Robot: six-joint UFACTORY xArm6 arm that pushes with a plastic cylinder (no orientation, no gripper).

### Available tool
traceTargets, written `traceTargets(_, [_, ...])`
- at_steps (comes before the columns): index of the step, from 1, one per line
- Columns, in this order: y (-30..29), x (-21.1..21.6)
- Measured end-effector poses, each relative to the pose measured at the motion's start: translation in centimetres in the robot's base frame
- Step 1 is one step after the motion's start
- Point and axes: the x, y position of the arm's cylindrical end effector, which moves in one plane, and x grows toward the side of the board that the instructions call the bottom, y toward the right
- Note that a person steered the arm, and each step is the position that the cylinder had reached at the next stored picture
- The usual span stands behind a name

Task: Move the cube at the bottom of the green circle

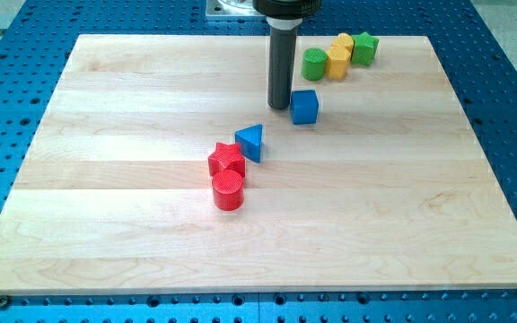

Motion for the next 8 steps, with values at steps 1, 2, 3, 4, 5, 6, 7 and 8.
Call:
traceTargets(1, [-0.2,2.9])
traceTargets(2, [-1.8,2.4])
traceTargets(3, [2.2,3.8])
traceTargets(4, [2.7,-2.2])
traceTargets(5, [3.6,-0.5])
traceTargets(6, [4.0,-1.7])
traceTargets(7, [3.1,-3.6])
traceTargets(8, [3.1,3.8])
